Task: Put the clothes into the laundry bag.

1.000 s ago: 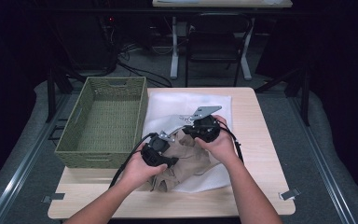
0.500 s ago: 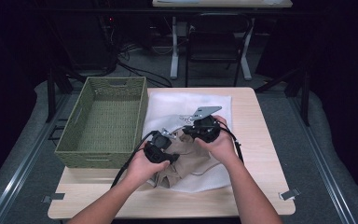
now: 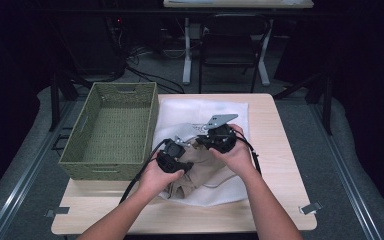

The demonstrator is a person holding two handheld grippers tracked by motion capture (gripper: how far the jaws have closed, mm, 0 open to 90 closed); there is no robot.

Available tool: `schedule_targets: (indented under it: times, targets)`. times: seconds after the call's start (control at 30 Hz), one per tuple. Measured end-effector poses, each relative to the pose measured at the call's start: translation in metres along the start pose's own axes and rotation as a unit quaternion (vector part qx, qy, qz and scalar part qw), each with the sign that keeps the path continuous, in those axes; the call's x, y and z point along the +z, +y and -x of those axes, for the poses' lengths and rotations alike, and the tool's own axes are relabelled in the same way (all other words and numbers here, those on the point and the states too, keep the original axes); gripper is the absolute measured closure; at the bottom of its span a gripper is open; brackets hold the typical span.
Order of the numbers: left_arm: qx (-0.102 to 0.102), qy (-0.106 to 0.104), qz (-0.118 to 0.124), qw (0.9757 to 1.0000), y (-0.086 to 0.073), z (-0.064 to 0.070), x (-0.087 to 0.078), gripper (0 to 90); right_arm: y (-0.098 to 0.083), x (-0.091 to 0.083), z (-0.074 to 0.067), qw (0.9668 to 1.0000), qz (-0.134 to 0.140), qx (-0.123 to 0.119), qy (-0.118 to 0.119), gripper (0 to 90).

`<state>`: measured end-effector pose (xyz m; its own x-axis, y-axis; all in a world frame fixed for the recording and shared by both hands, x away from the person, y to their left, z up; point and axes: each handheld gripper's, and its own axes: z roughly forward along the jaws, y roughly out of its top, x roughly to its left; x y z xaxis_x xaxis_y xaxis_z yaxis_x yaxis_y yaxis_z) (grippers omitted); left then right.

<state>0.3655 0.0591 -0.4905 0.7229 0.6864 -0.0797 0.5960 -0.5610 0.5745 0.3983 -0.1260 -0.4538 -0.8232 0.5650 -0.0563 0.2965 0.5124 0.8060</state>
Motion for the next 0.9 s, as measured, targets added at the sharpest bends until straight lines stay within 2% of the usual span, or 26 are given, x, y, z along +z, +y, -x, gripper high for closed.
schedule_targets:
  times: [0.47, 0.9]
  targets:
    - [-0.020, 0.004, 0.012, 0.9997, -0.005, -0.005, 0.011, 61.4, -0.003, 0.002, -0.001, 1.0000, -0.007, -0.001, -0.003, 87.7]
    - [-0.022, 0.018, 0.014, 0.9995, -0.008, -0.007, 0.023, 54.9, -0.005, 0.005, -0.003, 0.9999, -0.015, -0.004, -0.005, 87.8]
